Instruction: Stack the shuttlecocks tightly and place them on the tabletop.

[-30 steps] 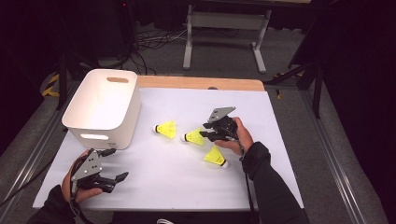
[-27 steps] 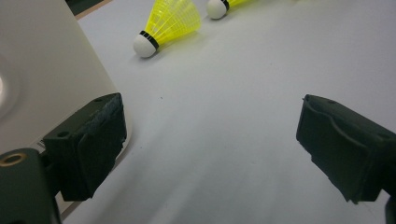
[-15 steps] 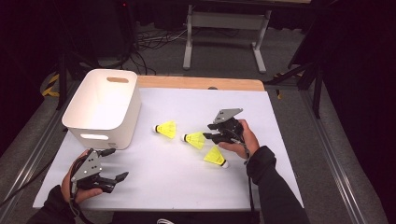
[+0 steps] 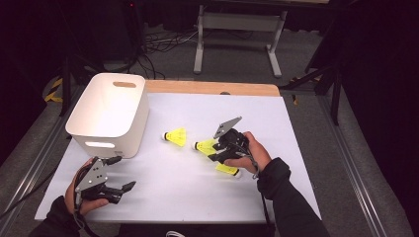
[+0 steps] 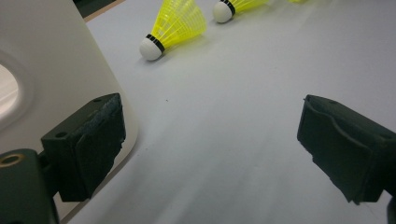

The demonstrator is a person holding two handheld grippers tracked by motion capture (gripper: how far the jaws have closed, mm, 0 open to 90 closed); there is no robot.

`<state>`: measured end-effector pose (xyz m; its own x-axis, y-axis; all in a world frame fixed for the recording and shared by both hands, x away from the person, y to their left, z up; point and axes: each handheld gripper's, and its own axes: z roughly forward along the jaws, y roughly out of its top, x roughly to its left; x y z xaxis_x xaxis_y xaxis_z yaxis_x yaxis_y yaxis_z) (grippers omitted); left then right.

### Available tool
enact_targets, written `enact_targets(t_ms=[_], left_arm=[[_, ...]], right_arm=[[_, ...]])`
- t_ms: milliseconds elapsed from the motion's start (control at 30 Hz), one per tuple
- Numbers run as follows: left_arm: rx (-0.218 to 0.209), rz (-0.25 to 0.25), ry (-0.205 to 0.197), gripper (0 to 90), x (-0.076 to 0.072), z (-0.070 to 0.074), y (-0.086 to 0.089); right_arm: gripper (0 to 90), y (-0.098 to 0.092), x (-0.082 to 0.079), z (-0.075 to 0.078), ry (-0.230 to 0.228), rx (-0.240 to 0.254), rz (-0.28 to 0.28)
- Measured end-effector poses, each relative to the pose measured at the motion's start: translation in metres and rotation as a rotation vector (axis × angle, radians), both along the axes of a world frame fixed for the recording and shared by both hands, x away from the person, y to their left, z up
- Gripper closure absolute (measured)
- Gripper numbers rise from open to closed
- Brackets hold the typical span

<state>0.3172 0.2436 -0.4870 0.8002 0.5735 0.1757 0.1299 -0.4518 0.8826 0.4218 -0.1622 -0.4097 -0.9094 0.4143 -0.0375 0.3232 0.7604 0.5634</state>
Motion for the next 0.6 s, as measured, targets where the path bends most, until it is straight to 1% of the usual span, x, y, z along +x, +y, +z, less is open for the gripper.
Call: enact_targets(t_ms=[67,133,200,267,300,333,367,400,467,500,533,600], left_arm=[[0.0,-0.001,-0.002,8.5,0.0,0.0,0.0],[0.001,-0.003,0.0,8.5,0.0,0.0,0.0],[-0.003,0.0,0.001,8.5,0.0,0.0,0.0],[-0.004,0.001,0.0,8.5,0.0,0.0,0.0],[-0.004,0.001,0.0,8.5,0.0,0.0,0.0],[-0.004,0.002,-0.001,8.5,0.0,0.0,0.0],[-0.003,0.003,-0.002,8.5,0.0,0.0,0.0],[0.0,0.001,-0.003,8.5,0.0,0.0,0.0],[0.0,0.0,-0.002,8.5,0.0,0.0,0.0],[0.0,0.0,-0.002,8.5,0.0,0.0,0.0],[0.001,-0.001,-0.001,8.5,0.0,0.0,0.0],[0.001,-0.001,0.0,8.5,0.0,0.0,0.0]], right_arm=[[54.7,0.004,0.004,-0.004,0.025,-0.026,-0.02],[54.0,0.007,0.01,-0.007,0.066,-0.036,-0.038],[54.3,0.01,0.015,-0.01,0.075,-0.047,-0.057],[55.8,0.013,0.019,-0.012,0.097,-0.039,-0.063],[55.8,0.013,0.019,-0.012,0.097,-0.039,-0.063],[58.3,0.015,0.021,-0.013,0.111,-0.03,-0.062],[59.7,0.017,0.022,-0.013,0.113,-0.036,-0.066],[68.5,0.018,0.024,-0.013,0.111,-0.033,-0.067],[76.1,0.02,0.025,-0.013,0.099,-0.038,-0.075],[76.1,0.02,0.025,-0.013,0.099,-0.038,-0.075],[84.8,0.022,0.024,-0.012,0.088,-0.043,-0.071],[88.1,0.023,0.024,-0.012,0.079,-0.04,-0.071]])
